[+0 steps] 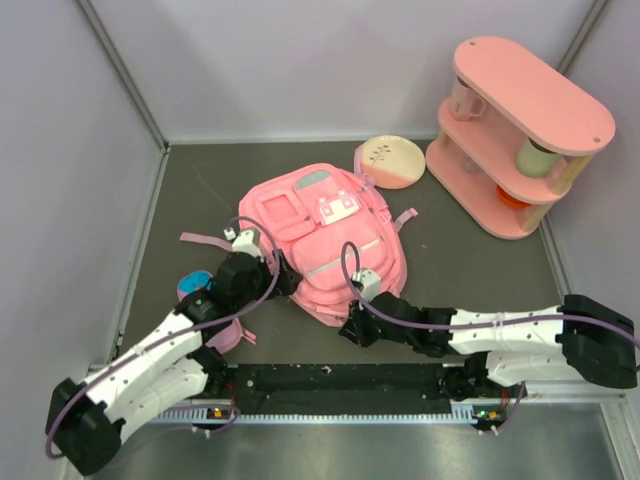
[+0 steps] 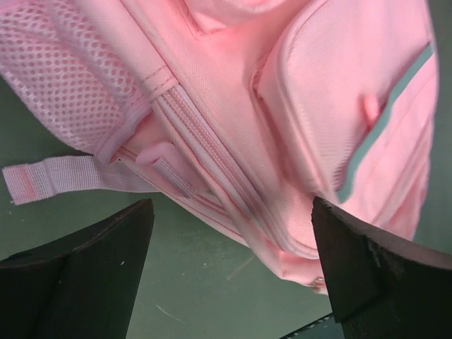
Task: Pack the student bag
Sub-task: Zip the student bag at the center of the board.
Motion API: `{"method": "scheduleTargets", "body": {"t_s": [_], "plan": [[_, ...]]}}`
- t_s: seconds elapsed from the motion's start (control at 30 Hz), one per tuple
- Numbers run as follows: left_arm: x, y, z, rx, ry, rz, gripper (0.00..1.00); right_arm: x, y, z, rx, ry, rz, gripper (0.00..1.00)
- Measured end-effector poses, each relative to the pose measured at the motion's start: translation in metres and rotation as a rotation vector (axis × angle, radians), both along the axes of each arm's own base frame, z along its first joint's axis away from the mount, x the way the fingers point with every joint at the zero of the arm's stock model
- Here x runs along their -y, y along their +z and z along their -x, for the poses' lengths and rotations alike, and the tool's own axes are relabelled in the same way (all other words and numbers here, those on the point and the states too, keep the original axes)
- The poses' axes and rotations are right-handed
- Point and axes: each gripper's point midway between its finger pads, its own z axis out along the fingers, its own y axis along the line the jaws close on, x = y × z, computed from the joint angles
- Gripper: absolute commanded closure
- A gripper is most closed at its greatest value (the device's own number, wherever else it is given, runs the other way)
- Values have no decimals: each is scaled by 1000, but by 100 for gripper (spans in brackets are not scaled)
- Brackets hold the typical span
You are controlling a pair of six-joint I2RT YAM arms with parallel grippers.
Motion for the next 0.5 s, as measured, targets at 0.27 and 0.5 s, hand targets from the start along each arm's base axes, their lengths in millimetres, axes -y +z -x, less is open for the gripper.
{"method": "scheduleTargets", "body": {"t_s": [0.27,0.5], "plan": [[-1,2,19,24,72,214,1,6,4,-12,35,-31,15,100],[32,-44,61,-114,10,284,1,12,5,-13,35,-42,5,100]]}}
